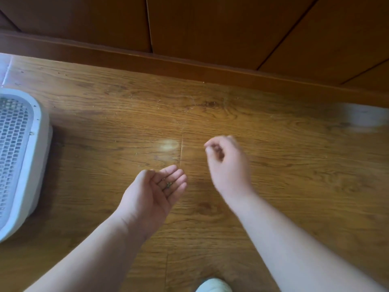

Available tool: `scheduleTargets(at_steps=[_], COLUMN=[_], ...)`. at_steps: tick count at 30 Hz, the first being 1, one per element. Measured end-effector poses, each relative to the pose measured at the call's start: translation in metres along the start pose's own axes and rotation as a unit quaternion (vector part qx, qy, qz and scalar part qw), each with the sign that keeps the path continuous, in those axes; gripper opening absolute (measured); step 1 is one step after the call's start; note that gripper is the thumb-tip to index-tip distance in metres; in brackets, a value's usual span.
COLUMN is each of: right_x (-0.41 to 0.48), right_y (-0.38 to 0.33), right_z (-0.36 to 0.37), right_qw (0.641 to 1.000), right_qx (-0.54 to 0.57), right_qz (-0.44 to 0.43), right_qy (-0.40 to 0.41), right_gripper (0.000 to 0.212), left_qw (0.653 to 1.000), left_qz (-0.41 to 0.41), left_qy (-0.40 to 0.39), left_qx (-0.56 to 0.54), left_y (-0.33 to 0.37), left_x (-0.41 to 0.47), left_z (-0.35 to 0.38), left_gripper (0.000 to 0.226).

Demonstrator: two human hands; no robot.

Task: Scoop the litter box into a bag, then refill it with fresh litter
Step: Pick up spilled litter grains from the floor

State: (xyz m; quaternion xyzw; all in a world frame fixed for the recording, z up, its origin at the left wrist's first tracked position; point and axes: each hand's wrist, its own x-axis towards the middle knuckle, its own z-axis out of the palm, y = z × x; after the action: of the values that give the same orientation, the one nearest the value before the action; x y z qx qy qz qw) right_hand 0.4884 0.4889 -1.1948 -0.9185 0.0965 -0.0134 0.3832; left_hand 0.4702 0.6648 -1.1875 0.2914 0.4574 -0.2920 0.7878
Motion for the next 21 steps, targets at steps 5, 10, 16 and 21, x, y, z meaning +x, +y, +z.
scheduleTargets(at_steps=[5, 10, 16, 21], right_x=[0.084, 0.145, 0.168, 0.171], right_y=[0.049, 0.064, 0.073, 0.074], right_z=[-0.005, -0.005, 0.012, 0.016], right_qw=[0.981, 0.964, 0.962, 0.958], right_qx=[-0.044, -0.067, -0.080, -0.089], right_qz=[0.163, 0.203, 0.215, 0.218], right_qy=[0.093, 0.159, 0.150, 0.166], right_gripper=[0.014, 0.014, 0.012, 0.015], left_qw=[1.000, 1.000, 0.999, 0.999], left_qz=[0.018, 0.023, 0.019, 0.016], left_qy=[-0.007, -0.016, -0.014, -0.008], left_qx=[-0.001, -0.009, -0.021, -0.027], left_y=[0.012, 0.018, 0.018, 0.019], left_x=[-0.005, -0.007, -0.005, 0.000], left_z=[-0.004, -0.008, -0.010, -0.014], left_gripper=[0.046, 0.046, 0.047, 0.047])
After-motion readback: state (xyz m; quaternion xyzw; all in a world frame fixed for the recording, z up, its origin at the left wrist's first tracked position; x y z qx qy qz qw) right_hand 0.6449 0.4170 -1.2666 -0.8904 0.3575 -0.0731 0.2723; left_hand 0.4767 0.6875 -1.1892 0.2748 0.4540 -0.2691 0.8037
